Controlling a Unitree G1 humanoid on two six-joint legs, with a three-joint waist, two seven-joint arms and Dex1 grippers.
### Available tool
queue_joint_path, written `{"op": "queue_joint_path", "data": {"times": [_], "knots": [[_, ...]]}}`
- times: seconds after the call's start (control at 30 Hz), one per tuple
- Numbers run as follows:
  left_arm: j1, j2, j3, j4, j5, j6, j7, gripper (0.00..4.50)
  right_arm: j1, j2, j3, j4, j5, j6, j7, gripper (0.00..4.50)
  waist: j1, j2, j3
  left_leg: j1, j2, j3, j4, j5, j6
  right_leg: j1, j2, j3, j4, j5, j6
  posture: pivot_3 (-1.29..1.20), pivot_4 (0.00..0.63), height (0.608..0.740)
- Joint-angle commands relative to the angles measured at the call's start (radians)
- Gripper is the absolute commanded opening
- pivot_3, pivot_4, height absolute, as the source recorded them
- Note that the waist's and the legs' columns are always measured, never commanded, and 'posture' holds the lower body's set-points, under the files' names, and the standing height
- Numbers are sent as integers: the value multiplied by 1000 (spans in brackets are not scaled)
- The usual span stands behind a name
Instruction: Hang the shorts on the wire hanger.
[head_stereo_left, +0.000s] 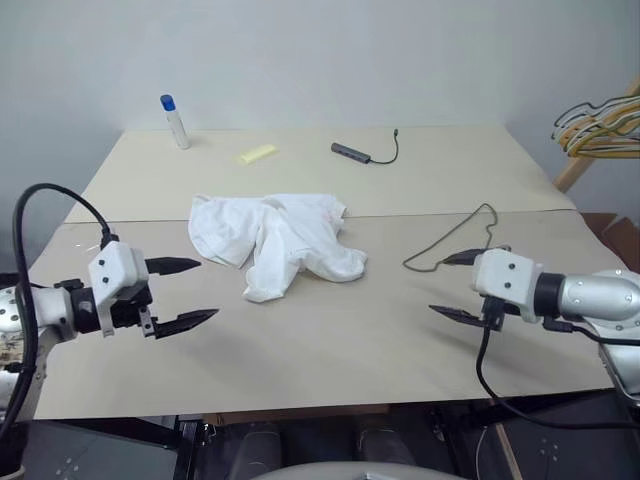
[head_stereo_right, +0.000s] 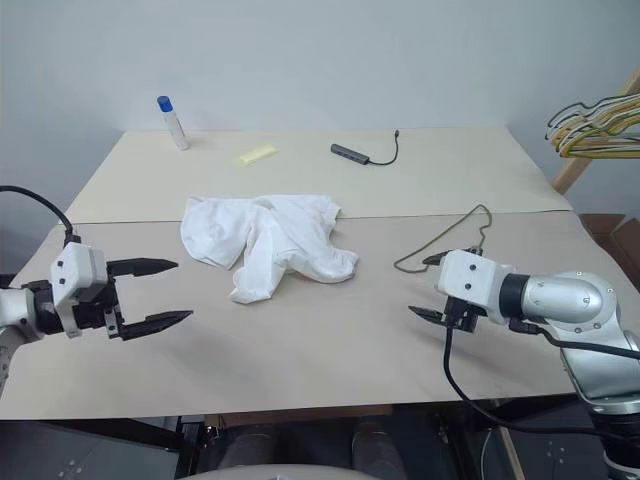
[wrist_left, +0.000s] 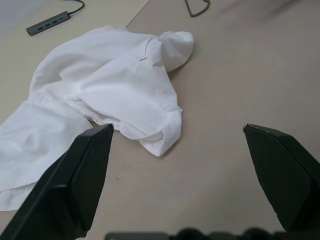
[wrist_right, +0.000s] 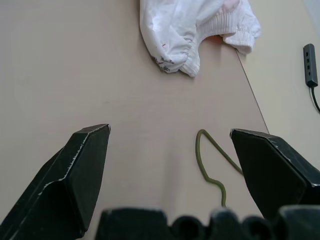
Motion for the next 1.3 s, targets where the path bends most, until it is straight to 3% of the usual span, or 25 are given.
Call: {"op": "queue_joint_path", "data": {"times": [0.03,0.6,0.77,1.07,1.3], "knots": [[-8,6,28,-24,-13,2,13,4500,-24,-6,1,0,-13,-28,-14,4481,0,0,0,0,0,0,0,0,0,0,0,0,0,0,0,60,0,740],[42,-80,-16,14,-10,-6,56,4500,-63,12,69,42,-87,-32,-67,4481,-1,0,0,0,0,0,0,0,0,0,0,0,0,0,0,36,0,740],[62,-115,-41,48,-28,-4,25,4500,4,-2,34,-13,-77,-7,-68,4481,-1,0,0,0,0,1,0,0,0,0,0,0,0,0,0,-3,0,740],[-81,-259,-189,248,213,-198,223,4500,44,19,56,-70,-126,47,-137,4481,-7,-1,-1,0,0,1,1,0,0,0,1,1,1,0,0,-47,0,740],[-211,-271,-316,354,269,-261,140,4500,45,26,78,-67,-148,52,-155,4481,-13,-2,-2,0,0,1,1,0,0,0,1,2,0,0,0,-49,0,740]]}}
